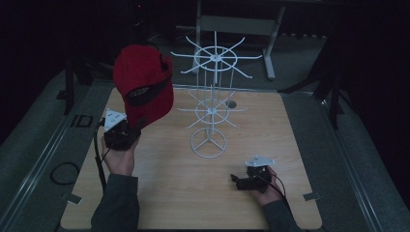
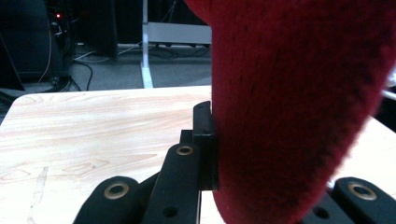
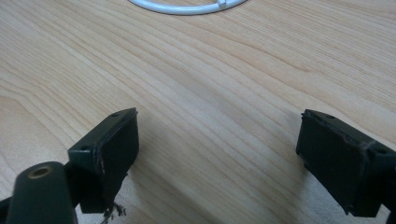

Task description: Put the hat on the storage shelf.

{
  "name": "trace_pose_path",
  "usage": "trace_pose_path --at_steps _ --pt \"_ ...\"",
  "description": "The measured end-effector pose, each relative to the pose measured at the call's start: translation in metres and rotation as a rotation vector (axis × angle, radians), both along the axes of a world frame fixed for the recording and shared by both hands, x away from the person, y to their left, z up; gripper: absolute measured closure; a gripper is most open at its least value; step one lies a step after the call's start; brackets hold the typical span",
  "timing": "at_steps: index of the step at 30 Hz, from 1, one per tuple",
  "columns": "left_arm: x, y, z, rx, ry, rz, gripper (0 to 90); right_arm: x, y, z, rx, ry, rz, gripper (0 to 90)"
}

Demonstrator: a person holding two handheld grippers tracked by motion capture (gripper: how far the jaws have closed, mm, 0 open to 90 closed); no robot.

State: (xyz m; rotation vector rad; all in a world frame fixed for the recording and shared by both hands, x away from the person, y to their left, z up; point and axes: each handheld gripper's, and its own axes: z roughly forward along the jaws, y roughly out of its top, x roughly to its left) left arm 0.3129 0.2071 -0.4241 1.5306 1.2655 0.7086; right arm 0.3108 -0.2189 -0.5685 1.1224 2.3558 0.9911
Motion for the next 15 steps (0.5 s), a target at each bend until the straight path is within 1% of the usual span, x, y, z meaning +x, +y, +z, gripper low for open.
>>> trace_pose_path --at_steps 15 --pt "-0.001 -0.004 0.016 -0.013 -0.041 -0.008 85.7 0.000 0.000 0.000 0.001 0.000 0.000 12.9"
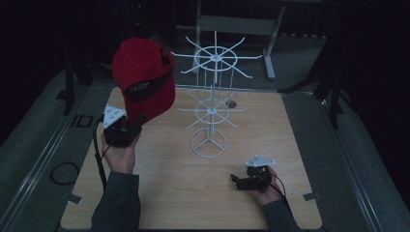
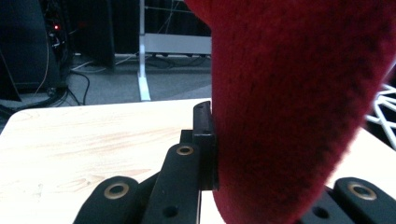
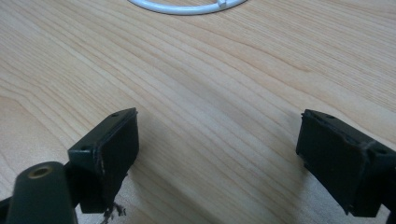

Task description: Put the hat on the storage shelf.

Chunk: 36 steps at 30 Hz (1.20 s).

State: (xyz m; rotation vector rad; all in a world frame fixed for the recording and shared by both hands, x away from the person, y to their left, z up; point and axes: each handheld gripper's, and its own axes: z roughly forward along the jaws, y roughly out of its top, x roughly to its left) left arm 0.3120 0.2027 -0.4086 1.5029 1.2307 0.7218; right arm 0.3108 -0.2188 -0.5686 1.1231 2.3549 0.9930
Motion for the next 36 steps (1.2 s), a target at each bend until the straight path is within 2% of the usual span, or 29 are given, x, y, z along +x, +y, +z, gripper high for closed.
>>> trace_pose_path --at_steps 21,31,36 --pt "-0.007 -0.005 0.023 -0.006 -0.061 -0.005 85.5 0.000 0.000 0.000 -0.001 0.000 0.001 12.9" --pt "-0.010 -0.005 0.030 -0.002 -0.079 0.002 85.5 0.000 0.000 0.000 0.000 0.002 0.000 12.9" --pt "-0.011 -0.005 0.032 -0.014 -0.096 0.011 85.5 0.000 0.000 0.000 -0.001 0.001 0.001 12.9"
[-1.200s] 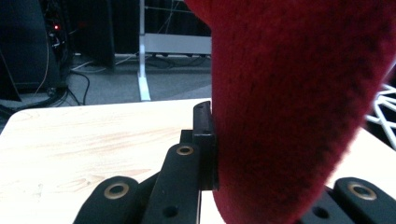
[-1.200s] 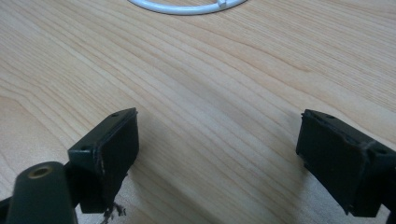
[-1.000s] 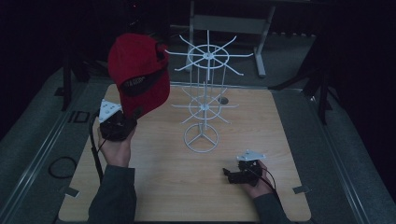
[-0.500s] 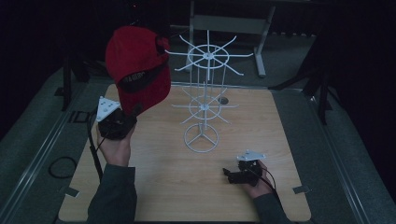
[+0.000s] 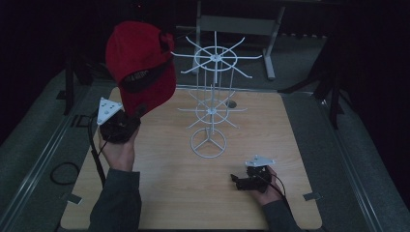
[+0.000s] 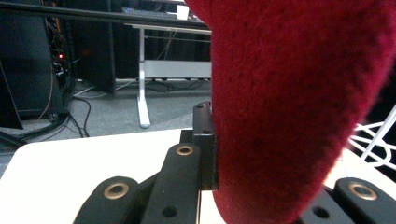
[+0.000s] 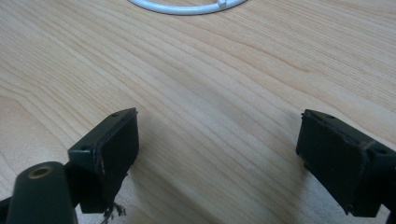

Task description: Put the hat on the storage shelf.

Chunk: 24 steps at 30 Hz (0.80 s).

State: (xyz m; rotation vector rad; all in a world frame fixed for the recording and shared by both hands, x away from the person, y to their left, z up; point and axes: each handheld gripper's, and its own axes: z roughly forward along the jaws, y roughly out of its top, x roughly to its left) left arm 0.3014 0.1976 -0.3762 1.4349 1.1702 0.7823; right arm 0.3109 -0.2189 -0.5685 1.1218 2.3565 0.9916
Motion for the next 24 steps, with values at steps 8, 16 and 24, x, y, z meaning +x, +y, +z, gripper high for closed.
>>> trace_pose_path --at_steps 8,16,24 --pt "-0.002 0.000 0.004 -0.004 -0.013 0.002 85.5 0.000 0.000 0.000 0.000 0.001 0.000 12.9" --pt "-0.006 -0.001 0.008 -0.001 -0.032 0.006 85.5 0.000 0.000 0.000 0.000 0.000 0.000 12.9" --pt "-0.010 -0.004 0.013 0.002 -0.054 0.008 85.5 0.000 0.000 0.000 0.000 0.000 0.000 12.9"
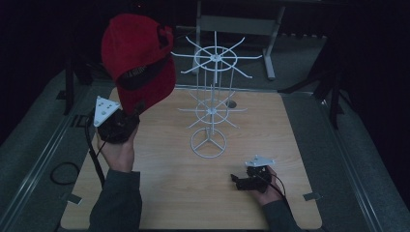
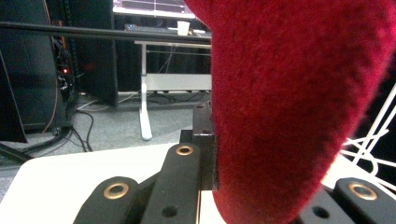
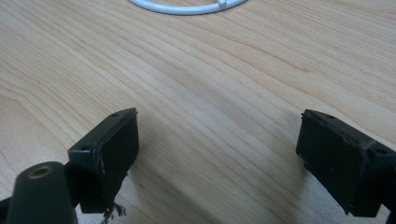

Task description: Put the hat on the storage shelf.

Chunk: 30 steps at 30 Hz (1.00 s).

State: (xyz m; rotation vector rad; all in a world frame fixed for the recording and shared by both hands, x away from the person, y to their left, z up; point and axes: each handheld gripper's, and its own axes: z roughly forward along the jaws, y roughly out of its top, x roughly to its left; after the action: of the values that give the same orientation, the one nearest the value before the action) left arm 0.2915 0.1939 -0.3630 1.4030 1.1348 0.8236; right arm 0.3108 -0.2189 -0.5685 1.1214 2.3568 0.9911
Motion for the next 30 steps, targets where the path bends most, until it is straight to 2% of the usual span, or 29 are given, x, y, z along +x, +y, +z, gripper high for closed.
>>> trace_pose_path --at_steps 3,14,22,30 --pt "-0.001 0.000 0.001 -0.013 -0.006 -0.011 85.5 0.000 0.000 0.000 0.000 0.002 0.000 12.9" --pt "-0.008 -0.003 0.000 -0.006 -0.030 -0.003 85.5 0.000 0.000 0.000 0.000 0.002 0.000 12.9" --pt "-0.010 -0.008 -0.006 0.002 -0.024 -0.024 85.5 0.000 0.000 0.000 0.000 0.002 -0.001 12.9" --pt "-0.008 -0.013 -0.017 0.022 0.008 -0.027 85.4 0.000 0.000 0.000 0.002 0.003 -0.002 12.9"
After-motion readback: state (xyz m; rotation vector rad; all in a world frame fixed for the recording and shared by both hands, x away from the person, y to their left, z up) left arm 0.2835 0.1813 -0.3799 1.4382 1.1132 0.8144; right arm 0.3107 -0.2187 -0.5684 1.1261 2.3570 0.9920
